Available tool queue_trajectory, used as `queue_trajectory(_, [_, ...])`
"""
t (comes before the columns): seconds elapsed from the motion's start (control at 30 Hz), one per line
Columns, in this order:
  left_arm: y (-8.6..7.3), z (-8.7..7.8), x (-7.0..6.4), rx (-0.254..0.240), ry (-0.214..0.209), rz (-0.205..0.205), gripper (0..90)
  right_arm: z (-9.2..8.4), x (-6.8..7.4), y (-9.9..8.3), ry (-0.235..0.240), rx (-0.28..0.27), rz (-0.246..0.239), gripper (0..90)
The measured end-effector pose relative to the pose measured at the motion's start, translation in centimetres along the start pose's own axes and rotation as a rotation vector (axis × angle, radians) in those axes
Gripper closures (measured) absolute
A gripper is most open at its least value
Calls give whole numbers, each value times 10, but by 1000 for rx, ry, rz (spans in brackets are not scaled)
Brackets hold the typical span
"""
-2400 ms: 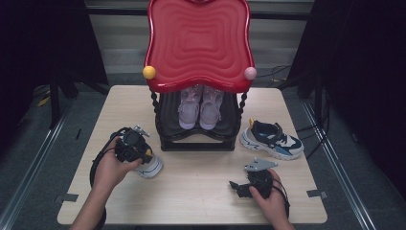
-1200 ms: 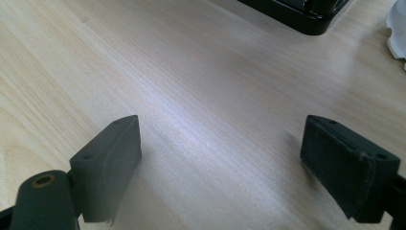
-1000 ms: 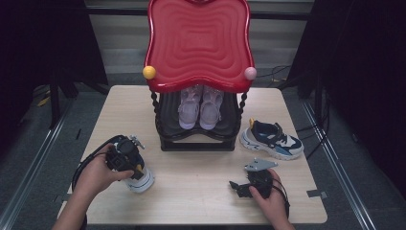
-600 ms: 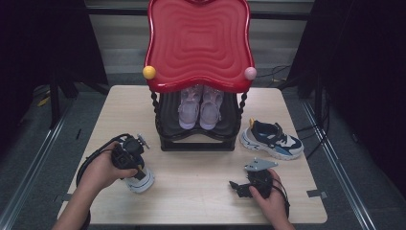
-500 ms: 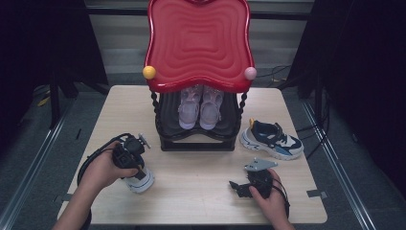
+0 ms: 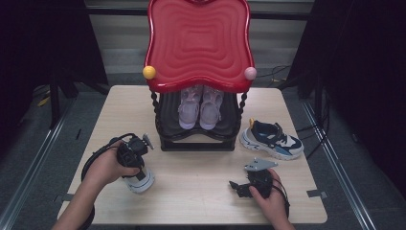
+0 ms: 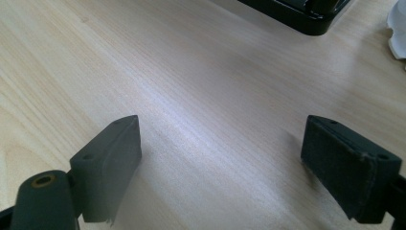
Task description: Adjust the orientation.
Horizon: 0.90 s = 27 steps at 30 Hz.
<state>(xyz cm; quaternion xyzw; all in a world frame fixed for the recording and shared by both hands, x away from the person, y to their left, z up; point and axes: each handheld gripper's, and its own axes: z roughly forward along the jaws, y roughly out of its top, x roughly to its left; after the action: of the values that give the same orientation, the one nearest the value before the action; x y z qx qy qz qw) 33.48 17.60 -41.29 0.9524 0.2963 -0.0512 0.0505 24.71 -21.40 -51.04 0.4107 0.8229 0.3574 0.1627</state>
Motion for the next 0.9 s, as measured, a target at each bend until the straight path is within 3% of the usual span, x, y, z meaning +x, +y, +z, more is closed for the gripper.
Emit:
queue_trajectory(0.17, [4, 4, 1, 45, 1, 16, 609, 0, 0, 0, 0, 0, 0, 133])
queue_trajectory(0.5, [7, 7, 2, 45, -19, 5, 638, 0, 0, 0, 2, 0, -1, 132])
queue_trajectory(0.53, [7, 6, 2, 61, -14, 22, 645, 0, 0, 0, 2, 0, 0, 133])
queue_trajectory(0.9, [6, 6, 1, 85, -9, 35, 704, 0, 0, 0, 1, 0, -1, 133])
